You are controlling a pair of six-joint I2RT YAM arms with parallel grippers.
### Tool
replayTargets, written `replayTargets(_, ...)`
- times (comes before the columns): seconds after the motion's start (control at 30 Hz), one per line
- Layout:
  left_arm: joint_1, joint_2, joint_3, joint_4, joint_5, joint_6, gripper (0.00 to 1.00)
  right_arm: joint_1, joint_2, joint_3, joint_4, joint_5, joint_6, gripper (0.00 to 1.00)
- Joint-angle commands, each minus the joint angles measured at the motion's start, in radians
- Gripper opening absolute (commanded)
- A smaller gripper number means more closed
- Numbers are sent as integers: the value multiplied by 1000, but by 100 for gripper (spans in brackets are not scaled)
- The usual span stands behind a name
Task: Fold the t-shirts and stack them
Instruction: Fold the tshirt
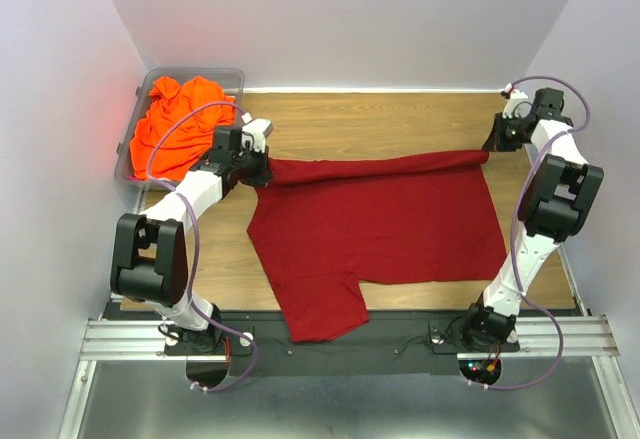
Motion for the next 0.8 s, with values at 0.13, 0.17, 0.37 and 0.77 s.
replayTargets(0.13, -56, -11, -40, 8, -74, 64, 0, -14, -30, -51, 5, 36, -85, 1)
replayTargets(0.17, -59, -6, -43, 7, -82, 69, 0, -14, -30, -59, 5, 37, -91, 1)
replayTargets(0.37, -87, 41, -32, -59, -77, 138, 0, -16, -22, -88, 0, 79, -113, 13)
replayTargets(0.77, -96, -68, 41, -254, -42, 324, 45, -16, -110, -58, -50, 66, -128, 57)
